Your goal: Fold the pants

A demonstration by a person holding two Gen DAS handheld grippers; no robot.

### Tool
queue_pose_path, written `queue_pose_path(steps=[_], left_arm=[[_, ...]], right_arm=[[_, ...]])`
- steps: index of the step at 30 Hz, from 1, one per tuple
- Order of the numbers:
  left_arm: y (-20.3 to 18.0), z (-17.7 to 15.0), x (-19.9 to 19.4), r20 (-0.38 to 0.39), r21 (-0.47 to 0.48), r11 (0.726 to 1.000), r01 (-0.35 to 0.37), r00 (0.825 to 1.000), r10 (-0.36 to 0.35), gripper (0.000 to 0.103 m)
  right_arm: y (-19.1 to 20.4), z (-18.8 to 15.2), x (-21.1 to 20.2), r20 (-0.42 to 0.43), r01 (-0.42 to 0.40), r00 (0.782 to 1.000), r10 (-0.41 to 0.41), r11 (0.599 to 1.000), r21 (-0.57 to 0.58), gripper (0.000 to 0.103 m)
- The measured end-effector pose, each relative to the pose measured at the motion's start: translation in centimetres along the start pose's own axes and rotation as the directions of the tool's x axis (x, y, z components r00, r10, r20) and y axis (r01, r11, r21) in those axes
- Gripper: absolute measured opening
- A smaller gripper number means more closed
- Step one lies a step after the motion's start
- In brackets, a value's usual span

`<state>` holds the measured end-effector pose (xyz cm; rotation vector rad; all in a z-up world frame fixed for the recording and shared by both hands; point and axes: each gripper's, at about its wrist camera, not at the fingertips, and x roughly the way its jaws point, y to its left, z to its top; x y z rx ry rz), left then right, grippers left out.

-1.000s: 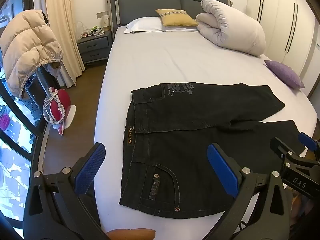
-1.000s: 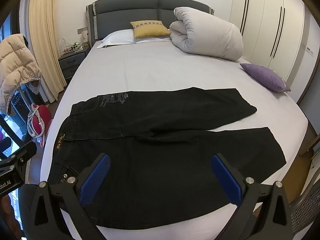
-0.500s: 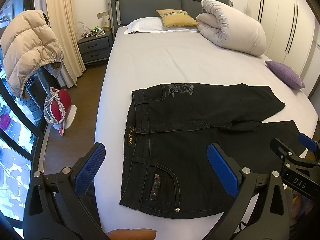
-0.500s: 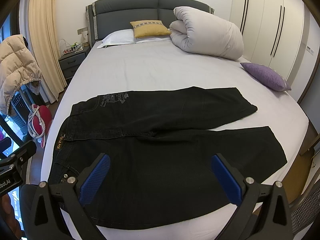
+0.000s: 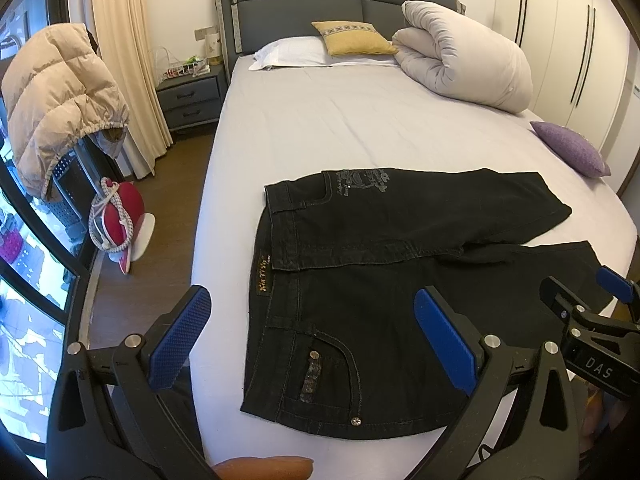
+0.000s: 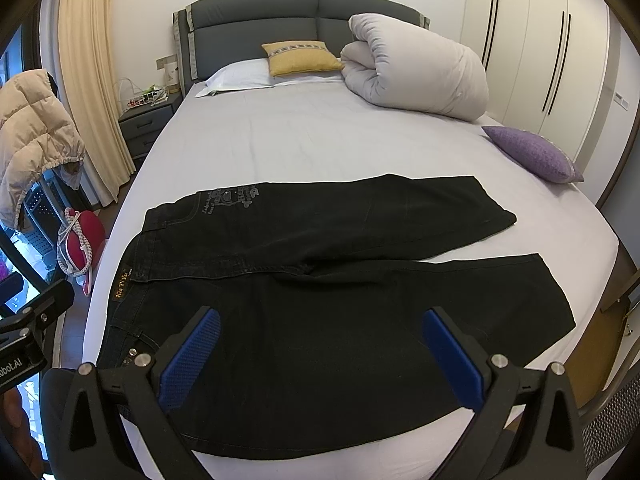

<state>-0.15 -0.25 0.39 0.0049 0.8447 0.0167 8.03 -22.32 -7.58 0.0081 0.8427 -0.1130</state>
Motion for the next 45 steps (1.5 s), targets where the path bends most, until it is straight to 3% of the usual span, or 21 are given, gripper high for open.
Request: queue_pose_path(steps=[45], left_arm=[[0.03,0.00,-0.39,0.014,-0.003,1.000,-0.003,1.000,0.003,0.103]], right_arm=[[0.18,-0.33,0.26,-0.005,-0.006,1.000,0.006,1.000,0.004,0.103]])
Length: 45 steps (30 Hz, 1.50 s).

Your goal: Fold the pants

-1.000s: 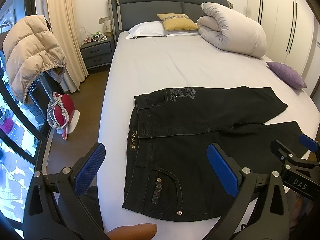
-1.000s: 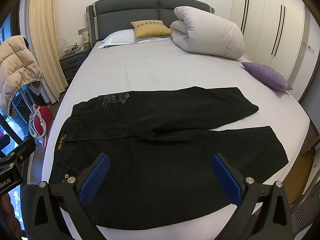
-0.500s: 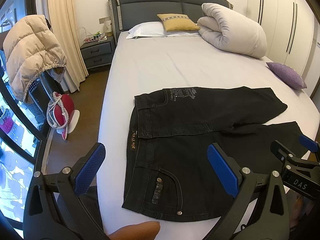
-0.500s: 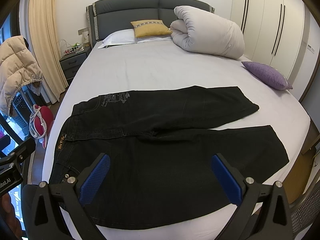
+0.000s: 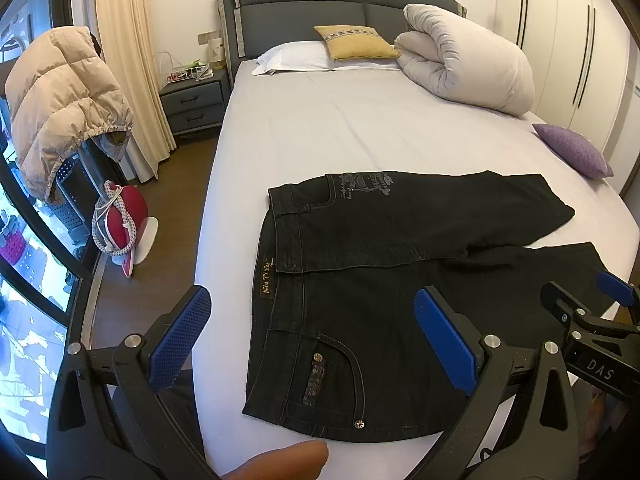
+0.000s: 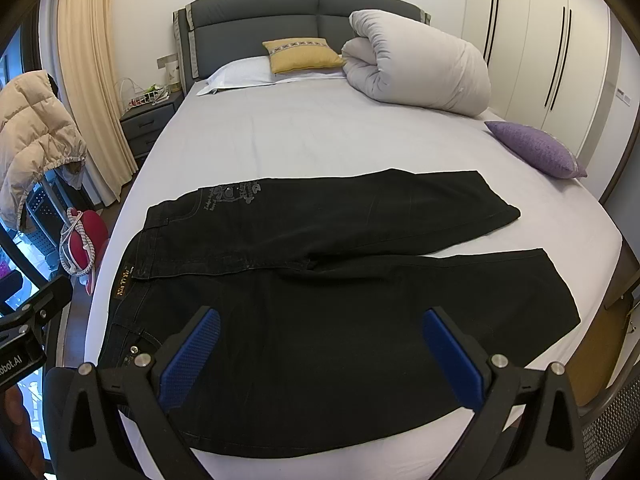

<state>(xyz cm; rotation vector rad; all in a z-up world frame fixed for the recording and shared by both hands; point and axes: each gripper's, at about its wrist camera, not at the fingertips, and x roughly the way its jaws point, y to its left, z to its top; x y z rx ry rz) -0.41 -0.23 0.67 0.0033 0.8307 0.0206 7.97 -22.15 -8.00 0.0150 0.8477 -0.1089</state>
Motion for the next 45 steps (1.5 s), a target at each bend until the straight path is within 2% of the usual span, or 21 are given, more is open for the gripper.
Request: queue_pose_path(steps=[16,22,25,27,28,33,37,39,41,43,45], left_arm=[[0.2,-0.2,0.8,-0.012,-0.009,1.000,0.030,0.999,-0.030,0.103],[0.6,0.8,2.5,-0.031,-0.018,0.992,0.124,0.992,-0.125,0.103],[0.5,2.0,4.3,-0.031,0.000,0.979,0.203,0.979,-0.203,0.103],[0.5,3.1,6.4,-0.066,0.012,0.952,0.306,0.950,-0.304,0.103],[0.4,3.7,7.7,-0.110,0.020,0.944,0.328,0.940,-0.324,0.103],[0.4,7.5,13.1,-0.161,0.094,0.944,0.317,0.940,-0.300,0.103],[0.8,11.6,18.5,-0.181,0.161,0.947,0.278,0.951,-0.249,0.103],[1.0,13.6,21.9,-0.214,0.197,0.940,0.279,0.948,-0.236,0.103],[1.1,15.4,25.4,-0.258,0.230,0.921,0.313,0.933,-0.253,0.103],[0.9,17.1,28.9,-0.316,0.270,0.894,0.359,0.910,-0.269,0.103],[1.1,18.4,32.5,-0.370,0.304,0.873,0.382,0.891,-0.261,0.103]], right_arm=[[0.5,-0.3,0.2,-0.003,-0.004,1.000,0.004,1.000,0.001,0.103],[0.6,-0.3,0.7,-0.004,-0.013,1.000,0.013,1.000,-0.013,0.103],[0.1,0.6,1.4,0.001,-0.049,0.999,0.049,0.999,-0.021,0.103],[-0.2,1.7,2.1,0.011,-0.082,0.997,0.082,0.996,-0.036,0.103],[-0.3,2.2,2.4,0.015,-0.094,0.995,0.095,0.995,-0.042,0.103],[-2.2,6.2,5.6,0.026,-0.186,0.982,0.189,0.980,-0.075,0.103],[-2.4,8.7,8.9,0.026,-0.224,0.973,0.230,0.964,-0.140,0.103],[-2.1,9.7,10.5,0.019,-0.247,0.967,0.254,0.951,-0.184,0.103],[-1.8,10.4,12.0,0.010,-0.278,0.957,0.289,0.930,-0.240,0.103],[-1.2,10.8,13.2,0.001,-0.312,0.944,0.329,0.898,-0.309,0.103],[-0.7,10.8,14.3,-0.010,-0.337,0.933,0.359,0.865,-0.372,0.103]])
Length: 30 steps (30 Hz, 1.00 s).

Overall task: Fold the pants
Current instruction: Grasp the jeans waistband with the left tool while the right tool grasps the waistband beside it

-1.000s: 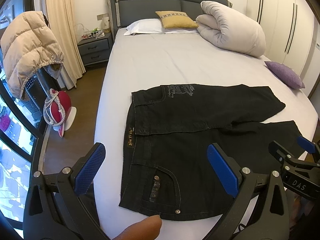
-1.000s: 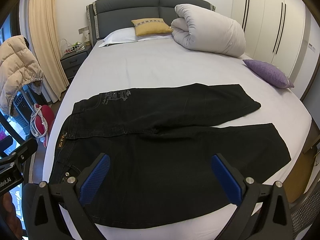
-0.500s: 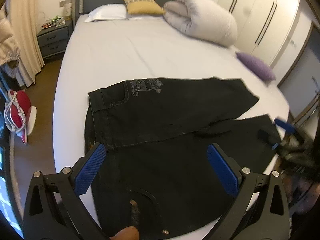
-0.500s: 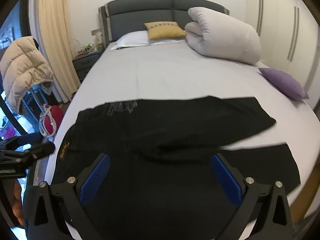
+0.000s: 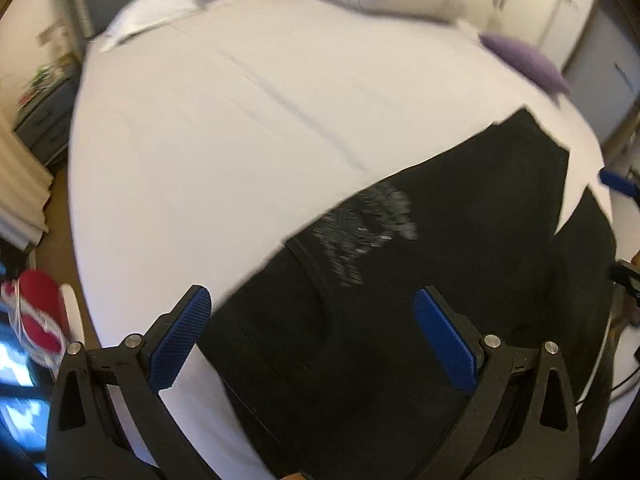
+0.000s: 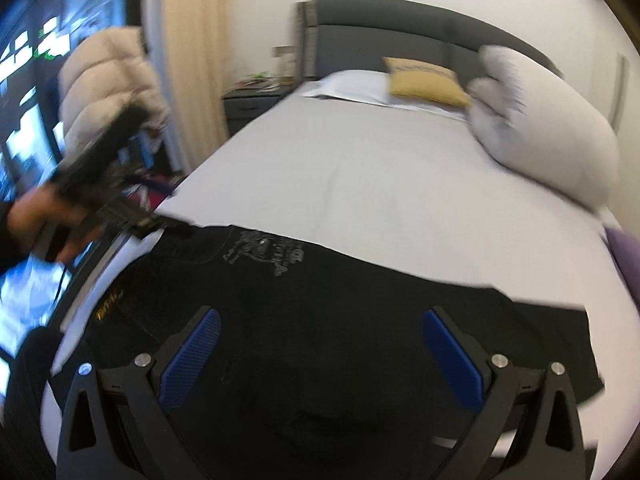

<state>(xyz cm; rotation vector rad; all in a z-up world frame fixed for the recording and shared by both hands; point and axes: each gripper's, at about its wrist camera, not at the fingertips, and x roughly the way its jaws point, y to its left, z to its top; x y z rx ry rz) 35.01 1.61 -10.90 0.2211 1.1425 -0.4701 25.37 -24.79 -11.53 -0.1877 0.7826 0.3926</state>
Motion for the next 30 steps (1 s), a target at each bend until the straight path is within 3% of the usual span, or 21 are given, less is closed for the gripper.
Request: queue_pose_path(steps=[7,9,12,14,17,19,21,26,27,29,30], left_arm=[[6.2,2.0,6.2,-0.097,-0.002,0.993,0.119,0.988,-0.118,0.102],[6.8,2.2,7.7,-0.137,0.021,0.991,0.131,0.982,-0.127,0.101],[7.1,1.9,9.5,-0.189,0.037,0.977,0.210,0.962,-0.200,0.095],[7.0,1.8,10.2,-0.204,0.074,0.975,0.210,0.960,-0.191,0.094],[7.7,2.1,10.6,-0.211,0.055,0.969,0.243,0.951,-0.226,0.091],[8.0,2.2,10.5,-0.216,0.052,0.956,0.288,0.938,-0.271,0.075],[8.3,2.2,9.3,-0.236,0.068,0.949,0.308,0.929,-0.285,0.067],[9.3,2.6,8.7,-0.295,0.100,0.941,0.322,0.913,-0.281,0.066],[9.5,2.8,9.0,-0.306,0.090,0.939,0.333,0.906,-0.292,0.061],[10.2,3.2,9.2,-0.330,0.065,0.932,0.358,0.889,-0.318,0.041],[10.4,3.3,9.2,-0.339,0.050,0.927,0.371,0.880,-0.333,0.020]], right_arm=[[-1.3,-0.1,3.8,-0.041,-0.100,0.994,0.099,0.995,-0.019,0.094],[-1.5,-0.1,4.5,-0.042,-0.124,0.991,0.123,0.992,-0.013,0.094],[-1.5,0.1,5.4,-0.039,-0.148,0.988,0.147,0.989,-0.016,0.092],[-1.5,0.3,6.2,-0.044,-0.161,0.986,0.160,0.987,-0.022,0.087],[-1.6,0.7,7.0,-0.053,-0.176,0.983,0.174,0.984,-0.031,0.083],[-1.6,1.0,7.4,-0.045,-0.192,0.981,0.190,0.981,-0.036,0.082],[-1.5,1.2,7.6,-0.040,-0.195,0.980,0.194,0.980,-0.039,0.082],[-1.9,1.6,8.3,-0.030,-0.219,0.975,0.218,0.975,-0.031,0.081],[-2.0,1.7,8.5,-0.029,-0.227,0.974,0.226,0.974,-0.027,0.078],[-2.1,1.8,8.8,-0.036,-0.229,0.973,0.227,0.973,-0.035,0.074],[-2.1,1.9,9.1,-0.043,-0.222,0.975,0.220,0.974,-0.043,0.070]])
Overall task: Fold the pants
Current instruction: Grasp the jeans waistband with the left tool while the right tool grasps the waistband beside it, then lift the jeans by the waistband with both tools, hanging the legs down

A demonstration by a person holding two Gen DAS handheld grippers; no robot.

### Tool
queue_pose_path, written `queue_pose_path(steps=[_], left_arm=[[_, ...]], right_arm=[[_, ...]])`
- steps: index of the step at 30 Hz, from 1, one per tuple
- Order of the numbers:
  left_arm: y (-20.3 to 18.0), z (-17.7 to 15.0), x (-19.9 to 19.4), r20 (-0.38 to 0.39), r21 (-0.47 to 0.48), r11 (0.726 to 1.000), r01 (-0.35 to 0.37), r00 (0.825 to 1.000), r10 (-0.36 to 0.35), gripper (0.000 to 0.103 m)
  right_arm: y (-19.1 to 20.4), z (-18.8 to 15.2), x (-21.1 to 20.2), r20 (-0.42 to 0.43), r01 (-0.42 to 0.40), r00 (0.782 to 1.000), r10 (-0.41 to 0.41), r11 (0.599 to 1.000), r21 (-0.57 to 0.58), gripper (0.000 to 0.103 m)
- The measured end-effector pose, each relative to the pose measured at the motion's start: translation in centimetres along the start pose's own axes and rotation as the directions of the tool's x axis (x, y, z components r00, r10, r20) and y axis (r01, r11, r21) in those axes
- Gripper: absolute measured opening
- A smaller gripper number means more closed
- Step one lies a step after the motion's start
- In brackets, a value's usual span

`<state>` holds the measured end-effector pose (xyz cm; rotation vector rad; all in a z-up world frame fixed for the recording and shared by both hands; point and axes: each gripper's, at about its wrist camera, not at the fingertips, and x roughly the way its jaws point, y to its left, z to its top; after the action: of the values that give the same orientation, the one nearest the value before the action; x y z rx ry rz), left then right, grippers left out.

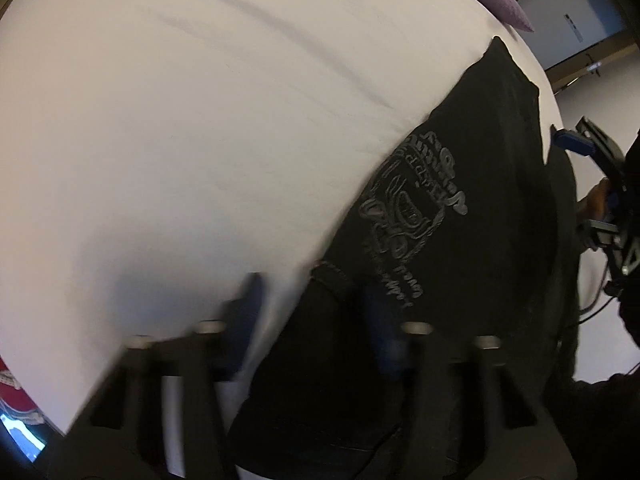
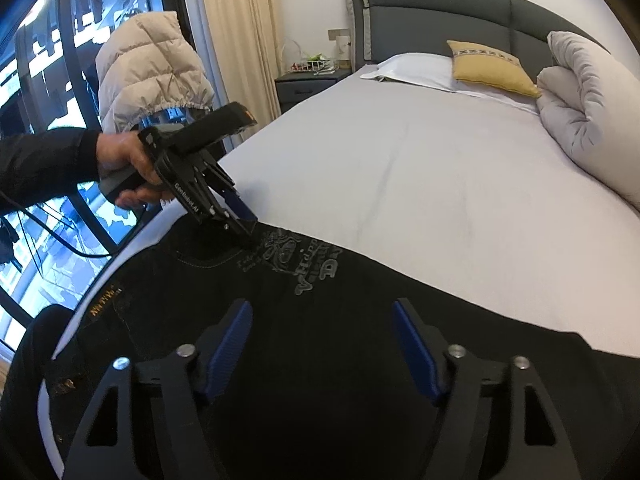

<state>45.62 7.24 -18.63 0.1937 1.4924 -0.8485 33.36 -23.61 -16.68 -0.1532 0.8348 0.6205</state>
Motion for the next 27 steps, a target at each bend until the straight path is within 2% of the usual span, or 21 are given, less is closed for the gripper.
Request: queue_pose_path(steps=[2,4,7,10,12,15,16,17,21,27], left_arm=[[-0.6,0.0,0.8,-0.011,0.016,1.000,0.009,1.000,-0.009,0.008],[-1.0,-0.5,0.9,0.004,0.034,0.999,-0.009,1.000,0.008,0.007],[-2.3,-2.3,-0.9,0.075,0.044,0.998,-0.051,0.996,0.047,0.006],[-4.0,-4.1,-3.6,0.147,0.087,0.988,-0.128,0.982,0.114,0.006],[-5.7,-5.2,-5.0,0.196,0.120,0.974,-0.195,0.966,0.169,0.006],[-8.6,-6.1,-5.7,0.258,0.140,0.960,-0.243,0.945,0.202,0.006],[-8.8,-6.6,-6.0,0.272,0.140,0.959,-0.248,0.941,0.204,0.006],[-9.1,-7.1,-6.3,0.284,0.144,0.956,-0.254,0.936,0.206,0.006],[-9.3,-8.5,-6.9,0.297,0.168,0.947,-0.275,0.930,0.217,0.006],[-10.2,-8.7,-6.6,0.309,0.169,0.947,-0.272,0.927,0.211,0.006]], right_arm=[[-0.3,0.3,0.5,-0.015,-0.002,1.000,0.002,1.000,-0.009,0.063],[-0.6,1.0,1.0,-0.025,-0.016,1.000,0.016,1.000,-0.027,0.061],[-0.6,2.1,2.0,-0.046,-0.033,0.999,0.029,0.996,-0.081,0.061],[-0.9,3.7,3.3,-0.080,-0.028,0.997,0.016,0.989,-0.144,0.059],[-1.1,4.5,4.2,-0.105,-0.036,0.994,0.018,0.984,-0.173,0.059],[-1.5,5.6,6.3,-0.182,-0.068,0.983,0.026,0.971,-0.228,0.047],[-1.5,5.9,7.0,-0.212,-0.077,0.977,0.025,0.967,-0.242,0.040],[-1.5,6.0,7.7,-0.240,-0.085,0.970,0.023,0.965,-0.250,0.038],[-1.4,6.4,9.7,-0.316,-0.105,0.949,0.010,0.953,-0.285,0.038],[-2.4,6.9,10.2,-0.343,-0.111,0.939,0.012,0.957,-0.269,0.039]])
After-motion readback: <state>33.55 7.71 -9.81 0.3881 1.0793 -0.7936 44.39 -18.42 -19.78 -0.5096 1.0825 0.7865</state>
